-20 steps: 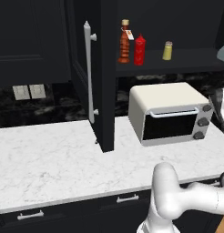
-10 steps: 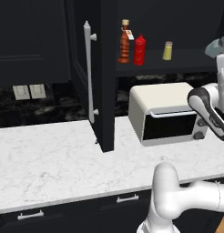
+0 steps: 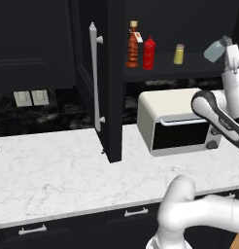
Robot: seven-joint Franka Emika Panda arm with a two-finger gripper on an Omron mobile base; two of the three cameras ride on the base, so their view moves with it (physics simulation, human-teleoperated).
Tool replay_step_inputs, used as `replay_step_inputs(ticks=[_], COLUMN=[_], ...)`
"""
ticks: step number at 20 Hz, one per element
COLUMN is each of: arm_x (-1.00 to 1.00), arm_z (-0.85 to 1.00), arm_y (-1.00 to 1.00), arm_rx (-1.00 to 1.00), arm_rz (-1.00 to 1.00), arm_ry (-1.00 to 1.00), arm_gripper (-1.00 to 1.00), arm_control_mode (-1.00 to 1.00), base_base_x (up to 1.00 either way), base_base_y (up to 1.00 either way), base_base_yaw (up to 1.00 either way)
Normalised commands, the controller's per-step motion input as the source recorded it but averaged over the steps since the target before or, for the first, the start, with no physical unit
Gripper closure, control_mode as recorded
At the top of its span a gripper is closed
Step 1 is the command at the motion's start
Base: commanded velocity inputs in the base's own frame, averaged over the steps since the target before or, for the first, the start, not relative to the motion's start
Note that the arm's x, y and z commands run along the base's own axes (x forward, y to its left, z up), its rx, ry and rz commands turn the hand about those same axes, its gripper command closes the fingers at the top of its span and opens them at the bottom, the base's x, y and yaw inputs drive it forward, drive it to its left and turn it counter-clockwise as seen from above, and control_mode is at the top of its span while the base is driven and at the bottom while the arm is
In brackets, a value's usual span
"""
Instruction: Put the shaker and condiment bottle from the counter next to their counterparts in the cabinet.
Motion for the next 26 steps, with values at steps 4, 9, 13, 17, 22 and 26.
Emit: replay_step_inputs(ticks=[4,9,13,17,22,26], arm_x=[0.02,0.01,0.00,-0.01,0.00,0.00], arm_z=[0.00,0.00,-0.01,0.00,0.00,0.00], arm_y=[0.00,-0.04,-0.13,-0.02,-0.16,-0.54], arm_rx=[0.01,-0.08,-0.40,-0.15,-0.01,-0.26], arm_rz=[0.00,0.05,0.16,0.06,0.05,0.07], arm_ry=[0.05,-0.02,-0.14,-0.02,-0.05,-0.08], arm_gripper=[1.00,1.00,1.00,1.00,1.00,1.00], arm_control_mode=[-1.00,-1.00,-1.00,-1.00,-1.00,-1.00], base_base_x=[0.00,0.00,0.00,0.00,0.00,0.00], base_base_y=[0.00,0.00,0.00,0.00,0.00,0.00], base_base_yaw=[0.00,0.00,0.00,0.00,0.00,0.00])
